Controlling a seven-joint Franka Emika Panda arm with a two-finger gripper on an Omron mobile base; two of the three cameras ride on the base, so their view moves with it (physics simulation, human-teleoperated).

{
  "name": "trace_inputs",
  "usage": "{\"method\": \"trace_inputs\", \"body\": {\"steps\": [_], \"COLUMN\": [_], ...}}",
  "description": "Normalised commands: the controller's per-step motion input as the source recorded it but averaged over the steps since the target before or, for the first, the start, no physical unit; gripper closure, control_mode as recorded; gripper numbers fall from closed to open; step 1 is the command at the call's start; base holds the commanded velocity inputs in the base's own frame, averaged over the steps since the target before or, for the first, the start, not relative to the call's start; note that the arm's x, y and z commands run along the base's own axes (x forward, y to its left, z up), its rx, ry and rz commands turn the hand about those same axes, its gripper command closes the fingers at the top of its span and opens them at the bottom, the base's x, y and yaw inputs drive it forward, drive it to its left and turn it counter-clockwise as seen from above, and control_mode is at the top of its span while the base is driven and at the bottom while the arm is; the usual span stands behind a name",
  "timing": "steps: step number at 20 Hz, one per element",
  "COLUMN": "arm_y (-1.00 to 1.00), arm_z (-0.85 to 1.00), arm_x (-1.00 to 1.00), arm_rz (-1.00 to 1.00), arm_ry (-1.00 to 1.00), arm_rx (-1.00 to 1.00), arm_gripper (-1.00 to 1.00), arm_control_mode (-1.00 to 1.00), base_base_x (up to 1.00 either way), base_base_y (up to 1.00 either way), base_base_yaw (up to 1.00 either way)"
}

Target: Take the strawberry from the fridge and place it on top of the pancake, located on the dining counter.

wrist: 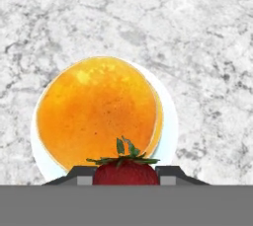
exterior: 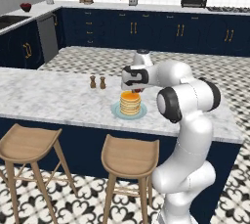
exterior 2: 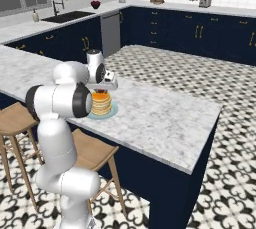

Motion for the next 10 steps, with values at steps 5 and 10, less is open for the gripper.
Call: {"method": "trace_inputs", "body": {"steps": [5, 10], "arm_y": [0.05, 0.11], "arm_z": [-0.05, -0.13], "arm_x": [0.0, 0.05], "arm_rz": [0.0, 0.0], "arm_ry": [0.0, 0.0], "arm_rx": [0.0, 0.0], "arm_gripper": [1.0, 1.0], "arm_control_mode": [-1.0, -1.0], "base_base_x": [0.0, 0.0], "base_base_y": [0.0, 0.0], "base_base_yaw": [0.0, 0.0]}}
